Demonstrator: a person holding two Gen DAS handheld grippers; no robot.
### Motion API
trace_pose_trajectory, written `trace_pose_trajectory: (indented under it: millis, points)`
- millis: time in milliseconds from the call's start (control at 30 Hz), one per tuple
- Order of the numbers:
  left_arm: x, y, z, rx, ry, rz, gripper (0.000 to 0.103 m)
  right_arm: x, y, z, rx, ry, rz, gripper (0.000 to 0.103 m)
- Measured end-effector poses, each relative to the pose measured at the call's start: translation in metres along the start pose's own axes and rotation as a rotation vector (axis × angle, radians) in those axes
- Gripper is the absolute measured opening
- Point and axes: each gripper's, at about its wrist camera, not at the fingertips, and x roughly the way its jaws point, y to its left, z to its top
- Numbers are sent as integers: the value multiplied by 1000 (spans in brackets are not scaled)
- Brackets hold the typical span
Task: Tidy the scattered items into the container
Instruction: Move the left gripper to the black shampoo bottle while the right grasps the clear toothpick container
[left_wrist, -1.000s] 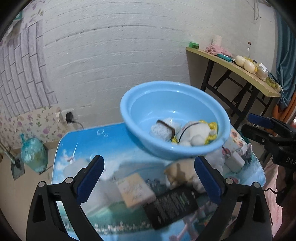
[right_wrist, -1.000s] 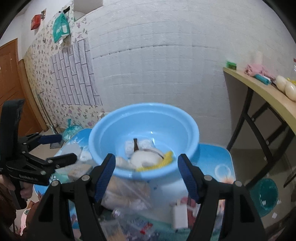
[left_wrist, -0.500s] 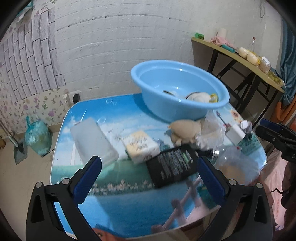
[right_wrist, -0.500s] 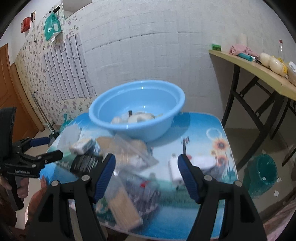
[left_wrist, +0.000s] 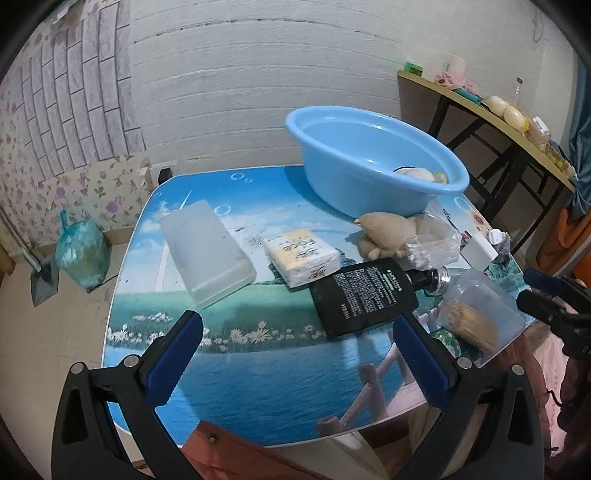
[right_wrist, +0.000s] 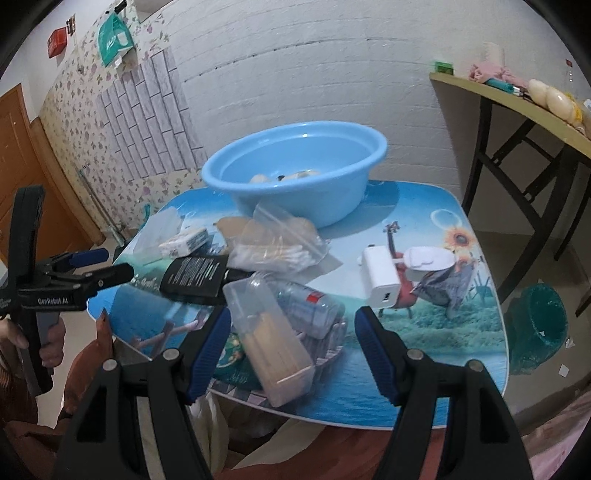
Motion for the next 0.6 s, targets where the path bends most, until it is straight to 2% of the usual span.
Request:
trace_pose_trajectory:
  millis: [167, 333, 467, 600]
  points:
    - [3, -3, -4, -1, 15, -15, 103, 9, 4, -8, -2, 29, 32, 67]
    - [9, -13, -7, 5, 35, -40, 103, 16, 10, -12, -37, 57, 48, 45]
    - [15, -22, -9, 4, 51, -57, 103, 16, 8, -14, -46, 56, 58, 43]
    - [28, -32, -11, -7, 74, -80, 103, 10, 5, -14, -44, 39, 57, 35]
